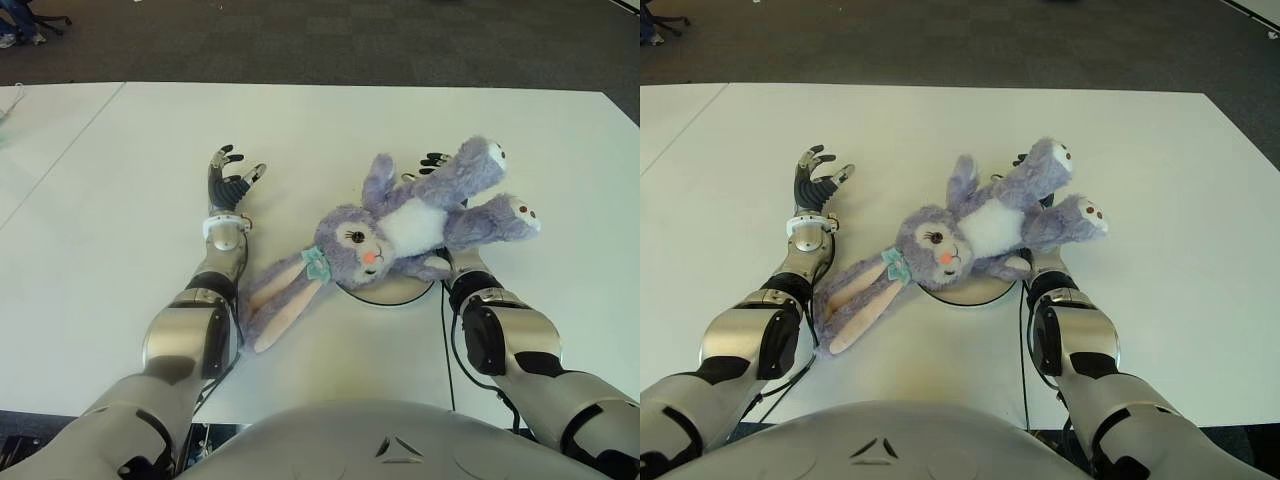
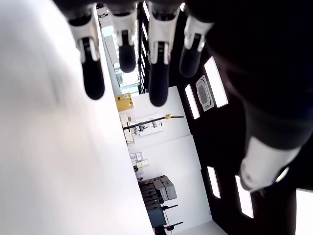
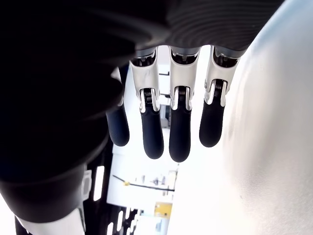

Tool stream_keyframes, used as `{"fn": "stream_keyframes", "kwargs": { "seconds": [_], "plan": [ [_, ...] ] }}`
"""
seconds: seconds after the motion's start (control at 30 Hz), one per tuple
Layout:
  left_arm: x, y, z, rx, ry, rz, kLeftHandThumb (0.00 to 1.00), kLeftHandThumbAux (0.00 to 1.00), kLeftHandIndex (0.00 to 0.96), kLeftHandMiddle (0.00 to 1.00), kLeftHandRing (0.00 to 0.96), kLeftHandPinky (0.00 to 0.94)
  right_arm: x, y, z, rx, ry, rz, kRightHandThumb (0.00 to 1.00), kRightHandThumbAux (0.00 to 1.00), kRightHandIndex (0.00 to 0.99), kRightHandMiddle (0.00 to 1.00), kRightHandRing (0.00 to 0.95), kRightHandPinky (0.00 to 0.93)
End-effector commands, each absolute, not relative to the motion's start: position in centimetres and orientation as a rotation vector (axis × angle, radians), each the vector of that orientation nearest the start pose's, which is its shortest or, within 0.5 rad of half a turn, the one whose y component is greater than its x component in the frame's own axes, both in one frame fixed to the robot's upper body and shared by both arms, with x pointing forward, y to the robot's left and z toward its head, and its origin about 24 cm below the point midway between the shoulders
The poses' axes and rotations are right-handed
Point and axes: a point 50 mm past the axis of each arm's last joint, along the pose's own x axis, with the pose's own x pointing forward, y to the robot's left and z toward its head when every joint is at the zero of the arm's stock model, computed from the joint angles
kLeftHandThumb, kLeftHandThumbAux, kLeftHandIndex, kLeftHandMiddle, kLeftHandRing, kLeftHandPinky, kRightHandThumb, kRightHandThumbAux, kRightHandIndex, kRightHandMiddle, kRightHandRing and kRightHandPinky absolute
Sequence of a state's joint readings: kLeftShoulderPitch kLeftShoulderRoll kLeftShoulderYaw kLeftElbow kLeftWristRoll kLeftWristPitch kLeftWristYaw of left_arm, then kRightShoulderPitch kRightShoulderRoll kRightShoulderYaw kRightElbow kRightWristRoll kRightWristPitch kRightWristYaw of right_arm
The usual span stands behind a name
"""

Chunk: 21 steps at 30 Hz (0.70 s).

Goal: Put the doll into the plate.

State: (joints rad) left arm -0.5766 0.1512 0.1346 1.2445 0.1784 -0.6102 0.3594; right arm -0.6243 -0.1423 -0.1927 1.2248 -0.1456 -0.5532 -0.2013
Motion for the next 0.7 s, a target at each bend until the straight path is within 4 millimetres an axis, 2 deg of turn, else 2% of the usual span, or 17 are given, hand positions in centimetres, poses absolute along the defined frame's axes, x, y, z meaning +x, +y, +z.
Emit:
{"fn": "stream_keyframes", "kwargs": {
  "seconds": [0.03,0.27,0.7],
  "plan": [
    [23.90,17.20,-9.15,0.227,0.423,0.206,0.086,0.821,0.237,0.290,0.293,0.303,25.39,-18.46,-8.64,-0.202,0.486,-0.188,0.001,0.839,0.276,0.329,0.335,0.316],
    [23.97,17.19,-9.15,0.216,0.429,0.201,0.100,0.862,0.220,0.283,0.288,0.297,25.38,-18.43,-8.62,-0.220,0.481,-0.183,0.000,0.826,0.273,0.325,0.331,0.320],
    [24.04,17.33,-9.09,0.222,0.426,0.193,0.095,0.857,0.218,0.286,0.301,0.318,25.44,-18.20,-8.65,-0.213,0.488,-0.185,0.000,0.830,0.269,0.326,0.334,0.321]
  ]
}}
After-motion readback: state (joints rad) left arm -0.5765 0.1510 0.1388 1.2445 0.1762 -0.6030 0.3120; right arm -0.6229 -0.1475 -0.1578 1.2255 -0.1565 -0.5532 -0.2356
